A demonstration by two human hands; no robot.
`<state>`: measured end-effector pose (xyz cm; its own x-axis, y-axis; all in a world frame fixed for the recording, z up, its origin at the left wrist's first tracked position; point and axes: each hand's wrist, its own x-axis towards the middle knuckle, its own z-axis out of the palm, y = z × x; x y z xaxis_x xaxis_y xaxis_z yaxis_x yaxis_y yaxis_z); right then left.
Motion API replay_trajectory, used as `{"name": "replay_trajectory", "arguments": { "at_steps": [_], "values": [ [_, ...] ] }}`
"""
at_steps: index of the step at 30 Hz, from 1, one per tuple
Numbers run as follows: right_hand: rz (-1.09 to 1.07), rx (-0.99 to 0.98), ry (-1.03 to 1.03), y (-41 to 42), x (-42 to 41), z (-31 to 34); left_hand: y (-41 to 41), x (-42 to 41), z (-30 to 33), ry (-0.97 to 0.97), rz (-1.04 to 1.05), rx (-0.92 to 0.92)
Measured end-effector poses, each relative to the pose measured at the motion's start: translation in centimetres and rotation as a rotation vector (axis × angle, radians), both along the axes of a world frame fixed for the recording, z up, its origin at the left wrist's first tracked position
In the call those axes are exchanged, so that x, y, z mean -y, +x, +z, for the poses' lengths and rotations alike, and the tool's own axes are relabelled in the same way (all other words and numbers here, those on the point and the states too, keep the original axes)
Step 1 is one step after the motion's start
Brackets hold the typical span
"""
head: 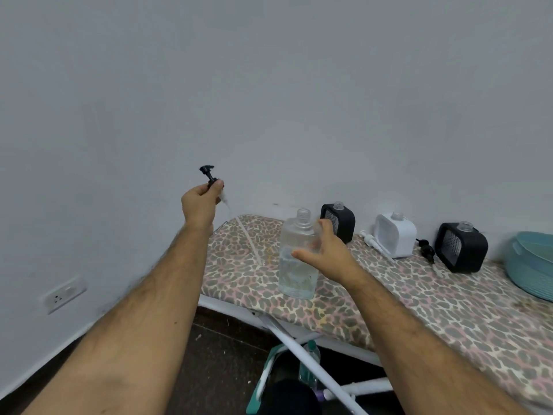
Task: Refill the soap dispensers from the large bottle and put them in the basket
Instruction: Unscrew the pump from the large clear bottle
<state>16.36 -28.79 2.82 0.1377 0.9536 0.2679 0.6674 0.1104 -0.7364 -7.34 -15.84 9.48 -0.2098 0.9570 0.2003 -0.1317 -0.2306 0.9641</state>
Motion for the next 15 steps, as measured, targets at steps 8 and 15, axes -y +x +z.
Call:
{"name": "replay_trajectory", "arguments": {
  "at_steps": [8, 15],
  "values": [
    [0.004, -0.024, 0.012, 0.2, -0.7, -0.6, 1.0, -3.2, -7.8, -0.225, 0.028, -0.364],
    [0.011, -0.047, 0.022, 0.3, -1.0, -1.1, 2.4, -3.9, -10.0, -0.35, 0.084, -0.629]
  ]
}}
